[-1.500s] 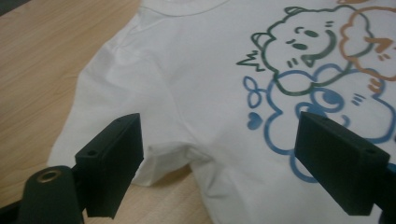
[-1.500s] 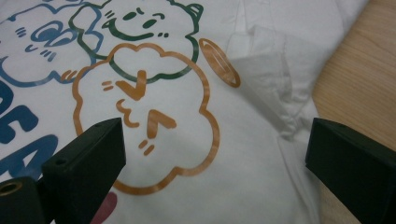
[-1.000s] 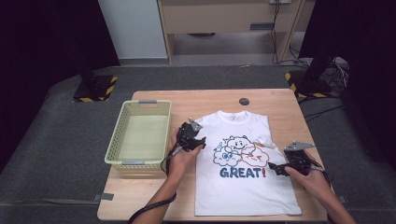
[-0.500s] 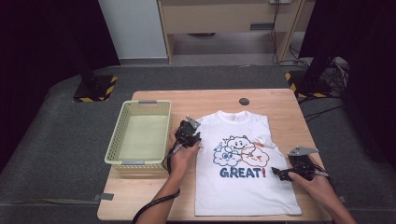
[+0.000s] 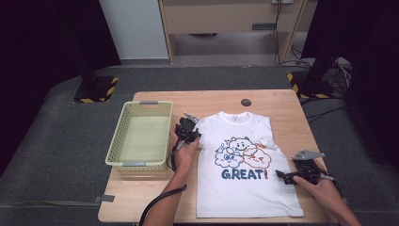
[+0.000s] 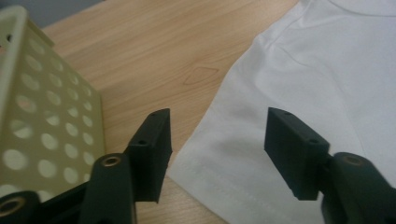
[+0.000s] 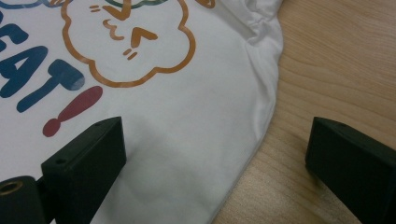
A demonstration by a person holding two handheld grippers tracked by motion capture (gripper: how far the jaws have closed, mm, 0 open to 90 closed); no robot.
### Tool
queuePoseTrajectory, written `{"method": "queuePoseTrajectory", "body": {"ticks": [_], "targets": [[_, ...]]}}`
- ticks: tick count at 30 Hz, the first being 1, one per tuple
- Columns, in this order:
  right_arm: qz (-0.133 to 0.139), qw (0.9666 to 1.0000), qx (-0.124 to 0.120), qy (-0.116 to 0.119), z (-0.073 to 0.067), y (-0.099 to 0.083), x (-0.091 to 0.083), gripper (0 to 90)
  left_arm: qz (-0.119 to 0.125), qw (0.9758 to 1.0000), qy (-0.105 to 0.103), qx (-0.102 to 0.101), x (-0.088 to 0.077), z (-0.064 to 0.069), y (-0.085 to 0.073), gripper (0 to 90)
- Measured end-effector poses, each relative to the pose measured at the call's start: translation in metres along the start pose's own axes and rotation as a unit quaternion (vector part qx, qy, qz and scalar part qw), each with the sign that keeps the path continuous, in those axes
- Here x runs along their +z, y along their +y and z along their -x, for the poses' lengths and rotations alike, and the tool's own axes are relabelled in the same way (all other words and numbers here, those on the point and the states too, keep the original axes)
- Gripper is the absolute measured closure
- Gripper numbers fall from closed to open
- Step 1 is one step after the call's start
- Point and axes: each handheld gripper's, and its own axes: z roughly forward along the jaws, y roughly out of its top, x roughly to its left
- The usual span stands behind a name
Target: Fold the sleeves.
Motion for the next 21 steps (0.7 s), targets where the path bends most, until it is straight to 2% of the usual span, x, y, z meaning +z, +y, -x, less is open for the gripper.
{"method": "queuePoseTrajectory", "body": {"ticks": [3,6,10,13,18,21], "targets": [[0.005,1.0,0.0,0.001,0.0,-0.001,0.0,5.1,-0.014,0.9999,0.005,-0.008,0.008,0.001,-0.002,35.1],[0.006,1.0,0.0,0.0,0.0,-0.002,0.0,5.1,-0.022,0.9992,0.0,-0.033,0.016,-0.001,-0.004,32.9],[0.008,1.0,0.001,0.001,0.0,-0.002,0.0,5.1,-0.02,0.9974,-0.006,-0.069,0.02,-0.005,-0.008,28.2],[0.011,0.9999,-0.001,0.001,0.0,-0.003,0.0,5.0,-0.023,0.9962,-0.012,-0.083,0.021,-0.007,-0.008,25.3],[0.012,0.9999,-0.002,0.002,-0.001,-0.003,0.0,5.1,-0.02,0.9915,-0.029,-0.126,0.024,-0.013,-0.013,21.7],[0.012,0.9999,-0.003,0.003,-0.001,-0.003,-0.001,5.1,-0.017,0.992,-0.029,-0.122,0.024,-0.012,-0.013,21.9]]}}
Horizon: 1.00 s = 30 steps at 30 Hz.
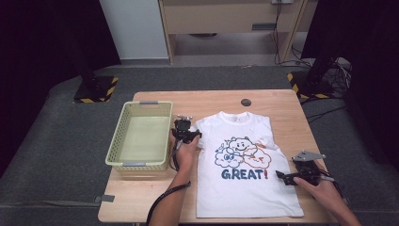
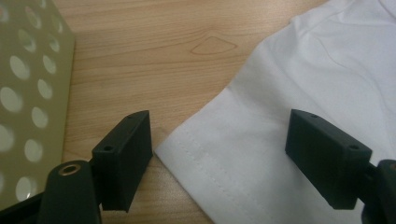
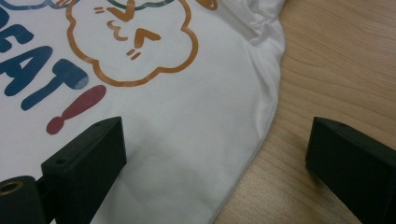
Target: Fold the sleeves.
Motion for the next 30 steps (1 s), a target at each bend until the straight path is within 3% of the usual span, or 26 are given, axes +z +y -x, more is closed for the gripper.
{"method": "queuePoseTrajectory", "body": {"ticks": [3,6,9,12,21,25,30], "targets": [[0.0,1.0,0.0,-0.001,0.0,0.0,0.0,5.0,0.004,0.9998,-0.013,0.011,-0.002,0.002,0.0,30.9],[0.0,1.0,0.0,-0.001,0.0,0.0,0.0,5.0,0.003,0.9994,-0.026,0.023,-0.005,0.006,0.0,46.6],[0.0,1.0,0.0,0.0,0.0,0.0,0.0,4.9,-0.005,0.9984,-0.044,0.036,-0.005,0.01,0.003,70.2],[0.0,1.0,0.0,0.0,0.0,0.0,0.0,4.8,-0.013,0.9975,-0.046,0.052,-0.006,0.014,0.008,82.8],[0.0,1.0,-0.001,0.001,0.0,0.0,0.0,4.7,-0.004,0.9954,-0.066,0.07,-0.027,0.025,0.02,85.0],[-0.001,1.0,0.0,-0.001,0.0,0.0,0.0,4.7,-0.004,0.9932,-0.064,0.097,-0.036,0.034,0.027,84.9],[-0.001,1.0,0.001,-0.002,-0.001,0.0,0.0,4.5,-0.008,0.9911,-0.07,0.113,-0.039,0.043,0.037,84.6]]}}
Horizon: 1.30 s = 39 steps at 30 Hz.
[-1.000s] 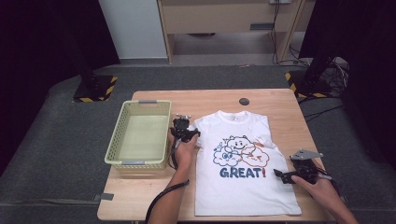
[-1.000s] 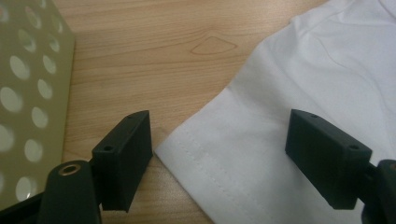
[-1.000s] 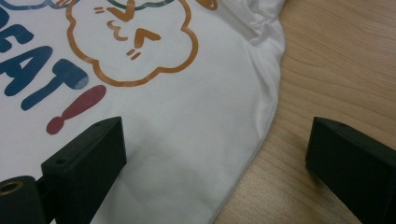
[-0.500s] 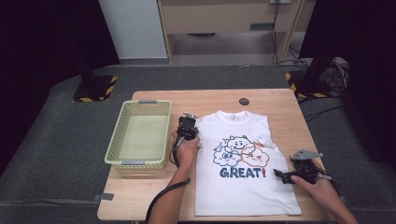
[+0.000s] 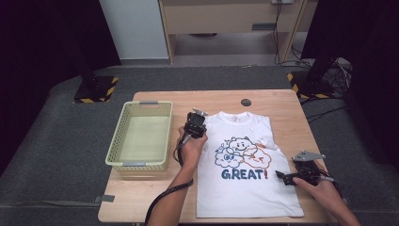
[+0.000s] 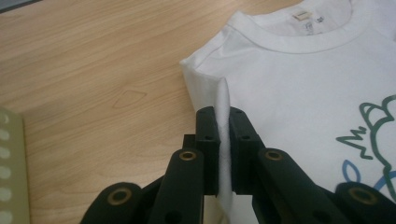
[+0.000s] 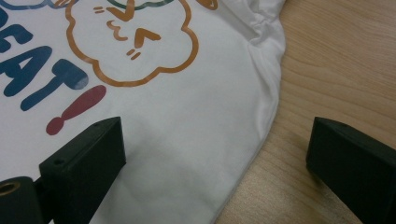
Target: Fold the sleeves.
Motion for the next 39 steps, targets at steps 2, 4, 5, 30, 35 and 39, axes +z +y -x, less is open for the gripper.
{"method": "queuePoseTrajectory", "body": {"ticks": [2,4,5,30,35,39], "targets": [[0.001,1.0,-0.001,0.001,0.0,0.0,0.0,4.4,0.0,1.0,-0.005,0.002,0.001,0.003,0.004,84.7],[0.001,1.0,-0.002,0.001,0.0,0.0,0.0,4.4,-0.002,0.9999,-0.013,0.003,0.003,0.006,0.009,84.6],[0.001,1.0,-0.002,0.002,0.001,0.0,0.0,4.4,-0.002,0.9998,-0.017,0.0,0.004,0.008,0.01,84.6],[-0.007,0.9999,-0.004,0.008,-0.001,0.001,0.001,0.7,0.006,0.9989,-0.043,0.017,0.01,0.03,0.015,32.2],[-0.015,0.9998,-0.002,0.015,0.0,0.003,0.001,0.7,-0.015,0.9981,-0.052,0.029,0.014,0.023,0.0,25.8],[-0.024,0.9986,0.014,0.045,0.005,0.014,-0.001,4.8,-0.012,0.9983,-0.055,0.015,0.013,0.017,-0.007,19.4]]}}
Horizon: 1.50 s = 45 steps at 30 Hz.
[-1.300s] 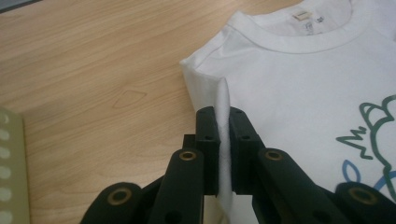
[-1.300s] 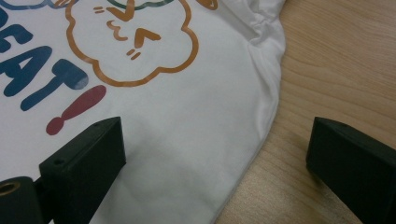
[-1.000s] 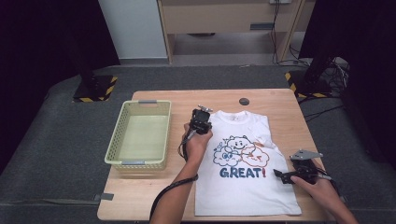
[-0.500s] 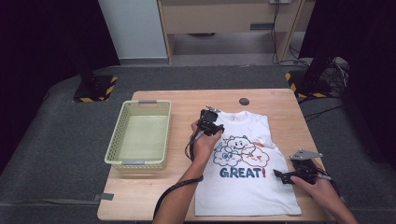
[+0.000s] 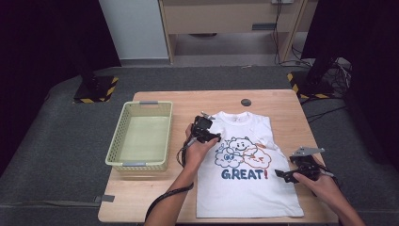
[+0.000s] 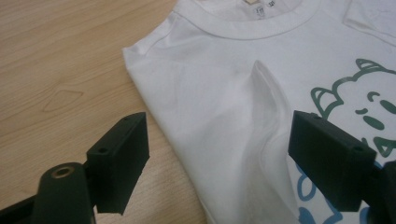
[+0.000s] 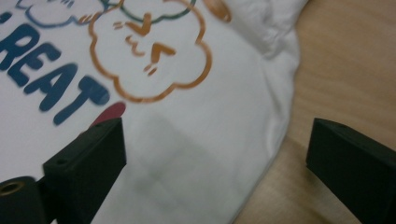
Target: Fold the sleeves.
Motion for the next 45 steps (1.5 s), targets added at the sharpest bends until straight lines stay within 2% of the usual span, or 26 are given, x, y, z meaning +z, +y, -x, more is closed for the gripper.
{"method": "queuePoseTrajectory", "body": {"ticks": [3,7,9,10,13,17,20,25,26,28,31,35,38,45], "targets": [[0.003,0.9999,-0.007,-0.011,0.003,0.016,-0.001,6.5,-0.004,1.0,-0.001,-0.004,0.0,-0.003,0.0,15.3],[-0.005,0.9996,-0.019,-0.021,0.01,0.043,0.009,8.8,-0.007,1.0,0.0,-0.002,0.0,-0.006,0.002,11.4],[-0.008,0.9995,-0.016,-0.026,0.015,0.056,0.016,9.8,-0.004,0.9999,-0.011,-0.007,0.0,-0.01,0.005,9.5],[-0.008,0.9995,-0.014,-0.028,0.018,0.062,0.019,10.7,-0.004,0.9999,-0.011,-0.012,0.0,-0.013,0.006,9.2],[-0.018,0.9992,-0.011,-0.033,0.026,0.078,0.03,13.5,-0.015,0.9998,-0.01,-0.005,0.003,-0.018,0.005,9.6],[-0.029,0.9984,-0.014,-0.046,0.033,0.094,0.041,14.9,-0.017,0.9998,-0.011,-0.009,0.007,-0.025,0.003,10.3],[-0.026,0.9984,-0.001,-0.049,0.039,0.103,0.045,15.0,-0.016,0.9997,-0.015,-0.011,0.01,-0.028,0.003,10.8],[-0.026,0.9983,0.008,-0.051,0.047,0.115,0.053,15.4,-0.006,0.9997,-0.021,0.012,0.013,-0.031,0.009,12.6],[-0.028,0.9982,0.011,-0.052,0.049,0.117,0.056,15.4,-0.007,0.9997,-0.018,0.014,0.014,-0.032,0.009,12.4],[-0.03,0.9979,0.016,-0.055,0.053,0.12,0.06,16.0,-0.016,0.9993,0.001,0.033,0.017,-0.031,0.01,11.5],[-0.04,0.997,0.017,-0.064,0.058,0.121,0.068,16.4,-0.019,0.999,0.003,0.04,0.02,-0.03,0.011,11.4],[-0.036,0.9967,0.034,-0.065,0.065,0.123,0.076,16.6,-0.023,0.9993,-0.004,0.029,0.027,-0.031,0.014,11.4],[-0.035,0.9964,0.04,-0.067,0.068,0.125,0.08,16.5,-0.028,0.9995,-0.008,0.011,0.033,-0.034,0.017,11.4],[-0.035,0.9954,0.051,-0.073,0.072,0.126,0.087,16.2,-0.031,0.9994,-0.003,0.012,0.04,-0.035,0.023,11.6]]}}
